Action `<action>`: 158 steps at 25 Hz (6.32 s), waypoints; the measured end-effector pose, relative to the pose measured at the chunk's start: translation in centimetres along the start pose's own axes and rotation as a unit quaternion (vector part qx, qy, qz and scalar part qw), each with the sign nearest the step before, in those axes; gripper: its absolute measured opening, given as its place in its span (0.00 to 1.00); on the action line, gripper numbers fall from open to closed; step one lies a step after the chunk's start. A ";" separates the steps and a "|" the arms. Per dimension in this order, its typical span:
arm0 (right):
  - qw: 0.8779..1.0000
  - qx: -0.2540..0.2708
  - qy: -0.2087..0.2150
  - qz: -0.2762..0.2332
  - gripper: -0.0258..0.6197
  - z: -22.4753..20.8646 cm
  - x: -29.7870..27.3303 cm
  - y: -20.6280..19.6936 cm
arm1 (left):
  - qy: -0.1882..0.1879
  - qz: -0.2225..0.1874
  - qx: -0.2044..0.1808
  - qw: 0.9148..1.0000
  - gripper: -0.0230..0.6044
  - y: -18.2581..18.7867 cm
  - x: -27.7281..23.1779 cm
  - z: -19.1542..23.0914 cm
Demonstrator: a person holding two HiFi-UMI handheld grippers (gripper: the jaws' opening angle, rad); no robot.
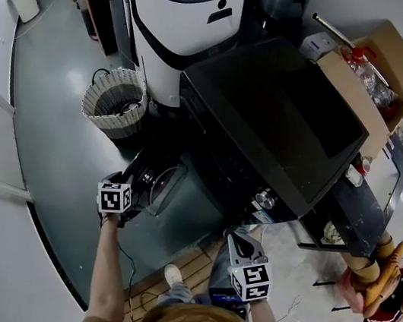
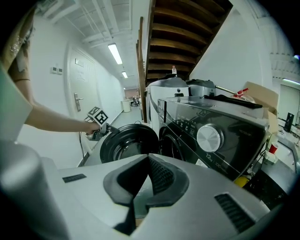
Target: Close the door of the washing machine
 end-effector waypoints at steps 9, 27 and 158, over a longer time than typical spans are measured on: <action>1.000 -0.002 -0.015 -0.012 0.06 0.1 1.4 0.3 | -0.012 0.011 -0.011 1.000 0.29 -0.6 0.6 -1.4; 0.998 -0.020 -0.038 -0.038 0.06 -0.2 3.6 1.0 | -0.025 0.023 -0.020 0.999 0.28 -1.0 1.7 -3.7; 0.984 -0.120 -0.096 -0.094 0.06 -7.0 9.7 -0.8 | -0.206 0.058 0.074 0.974 0.36 2.0 0.7 -29.0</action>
Point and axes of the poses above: the fingertips, and each gripper's own axes: x backward along the fingers, z to its left, y out of its top, the point moved 2 cm from there along x, backward along the fingers, and after that the axes turned 11 degrees about y, right-handed, at the moved point
